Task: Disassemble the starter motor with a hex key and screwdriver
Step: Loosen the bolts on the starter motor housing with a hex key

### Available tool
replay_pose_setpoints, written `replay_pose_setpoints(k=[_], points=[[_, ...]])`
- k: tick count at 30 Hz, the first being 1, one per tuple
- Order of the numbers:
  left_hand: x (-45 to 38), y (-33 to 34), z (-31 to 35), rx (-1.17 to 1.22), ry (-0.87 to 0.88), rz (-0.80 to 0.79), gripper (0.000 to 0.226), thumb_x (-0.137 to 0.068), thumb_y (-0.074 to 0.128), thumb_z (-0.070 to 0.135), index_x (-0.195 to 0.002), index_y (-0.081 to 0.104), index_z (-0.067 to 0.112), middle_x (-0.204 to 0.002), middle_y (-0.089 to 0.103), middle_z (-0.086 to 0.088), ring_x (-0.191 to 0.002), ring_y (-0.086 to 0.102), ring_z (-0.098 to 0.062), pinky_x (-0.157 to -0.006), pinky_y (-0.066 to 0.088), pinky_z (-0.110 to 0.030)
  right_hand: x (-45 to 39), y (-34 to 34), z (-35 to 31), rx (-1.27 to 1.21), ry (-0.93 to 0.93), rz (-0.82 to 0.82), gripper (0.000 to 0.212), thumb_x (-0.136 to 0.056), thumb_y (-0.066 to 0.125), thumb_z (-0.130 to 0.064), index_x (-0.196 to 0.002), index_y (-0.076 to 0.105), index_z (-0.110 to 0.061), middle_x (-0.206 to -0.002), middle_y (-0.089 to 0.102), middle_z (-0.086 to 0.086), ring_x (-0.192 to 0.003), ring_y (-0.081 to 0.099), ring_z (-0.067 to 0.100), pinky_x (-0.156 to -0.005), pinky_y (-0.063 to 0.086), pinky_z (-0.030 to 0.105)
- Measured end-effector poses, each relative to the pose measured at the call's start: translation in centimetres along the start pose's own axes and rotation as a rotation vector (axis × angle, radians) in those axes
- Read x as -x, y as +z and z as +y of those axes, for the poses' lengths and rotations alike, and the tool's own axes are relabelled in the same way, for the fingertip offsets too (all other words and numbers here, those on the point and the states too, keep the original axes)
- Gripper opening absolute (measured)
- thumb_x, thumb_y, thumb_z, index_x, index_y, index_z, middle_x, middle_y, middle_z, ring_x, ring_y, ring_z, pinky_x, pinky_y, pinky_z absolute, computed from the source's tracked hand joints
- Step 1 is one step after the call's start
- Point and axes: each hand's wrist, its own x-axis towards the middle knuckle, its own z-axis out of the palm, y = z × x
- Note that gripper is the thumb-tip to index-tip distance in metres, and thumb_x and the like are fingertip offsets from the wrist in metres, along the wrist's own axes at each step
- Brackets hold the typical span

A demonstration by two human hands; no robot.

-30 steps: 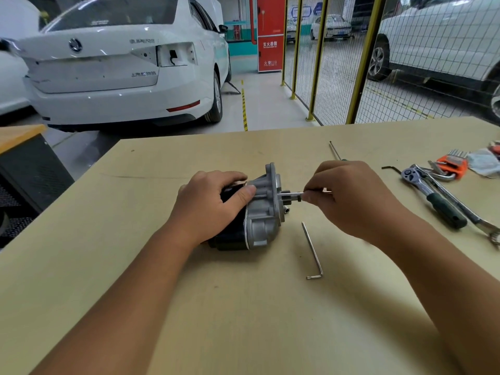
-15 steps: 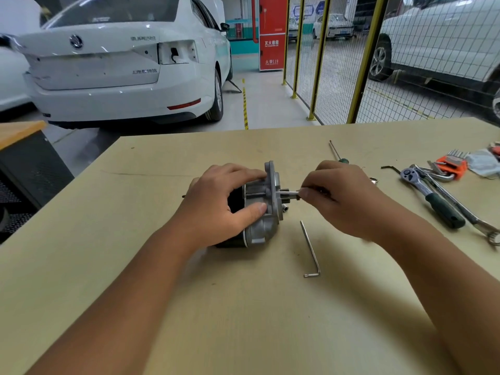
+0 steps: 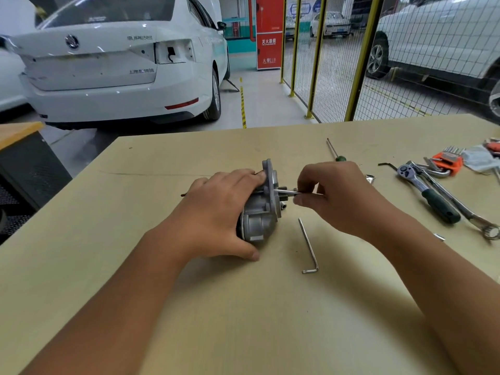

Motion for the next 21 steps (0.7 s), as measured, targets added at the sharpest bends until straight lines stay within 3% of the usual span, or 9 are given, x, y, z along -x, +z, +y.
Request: replay_pose_setpoints(k=[2, 6, 11, 16, 18, 21], points=[[0.0, 0.1, 0.1, 0.029, 0.060, 0.085, 0.112, -0.051, 0.078, 0.063, -0.151, 0.044, 0.026, -0.150, 0.047, 0.006, -0.124, 0.058, -0.022, -0.100, 0.049, -0.048, 0.0, -0.3, 0.2, -0.016, -0.007, -0.020, 0.019, -0.084, 0.081, -0.025, -0.078, 0.063, -0.029, -0.063, 0.054, -0.021, -0.071, 0.054, -0.008, -0.054, 0.030, 0.012], [0.0, -0.1, -0.1, 0.122, 0.112, 0.135, 0.094, -0.049, 0.082, 0.047, -0.136, 0.060, 0.018, -0.139, 0.058, 0.004, -0.113, 0.066, -0.022, -0.091, 0.055, -0.043, 0.1, -0.7, 0.6, -0.054, -0.001, 0.001, 0.016, -0.083, 0.082, -0.023, -0.079, 0.067, -0.026, -0.060, 0.055, -0.021, -0.067, 0.055, -0.003, -0.058, 0.036, 0.008], [0.4, -1.4, -1.2, 0.444, 0.066, 0.051, 0.080, -0.047, 0.083, 0.037, -0.125, 0.066, 0.027, -0.125, 0.066, 0.015, -0.110, 0.067, -0.010, -0.090, 0.056, -0.042, 0.1, -1.0, 0.8, -0.210, 0.058, 0.057, 0.014, -0.080, 0.083, -0.021, -0.077, 0.070, -0.023, -0.066, 0.063, -0.023, -0.062, 0.056, 0.002, -0.056, 0.037, 0.009], [0.8, -3.2, -2.3, 0.612, 0.031, -0.019, 0.076, -0.047, 0.084, 0.035, -0.121, 0.075, 0.024, -0.135, 0.061, 0.017, -0.123, 0.063, -0.005, -0.103, 0.052, -0.031, 0.2, 0.2, 0.2, -0.357, 0.090, 0.131, 0.016, -0.079, 0.084, -0.022, -0.072, 0.070, -0.025, -0.061, 0.063, -0.009, -0.054, 0.051, 0.008, -0.052, 0.040, 0.021], [0.4, -3.9, -2.7, 0.672, 0.005, -0.040, 0.067, -0.049, 0.082, 0.032, -0.116, 0.077, 0.023, -0.131, 0.062, 0.014, -0.116, 0.067, -0.009, -0.096, 0.054, -0.027, 0.3, 0.7, -0.3, -0.396, 0.079, 0.135, 0.015, -0.080, 0.084, -0.020, -0.073, 0.071, -0.023, -0.062, 0.065, -0.007, -0.054, 0.052, 0.009, -0.051, 0.040, 0.021], [-0.8, -4.8, -3.2, 0.693, -0.062, -0.058, 0.060, -0.058, 0.075, 0.019, -0.117, 0.074, 0.032, -0.109, 0.073, 0.006, -0.092, 0.073, -0.008, -0.076, 0.055, -0.025, 0.3, 1.2, -0.6, -0.438, 0.095, 0.179, 0.015, -0.081, 0.083, -0.019, -0.072, 0.070, -0.024, -0.066, 0.067, -0.008, -0.052, 0.050, 0.008, -0.052, 0.037, 0.019]])
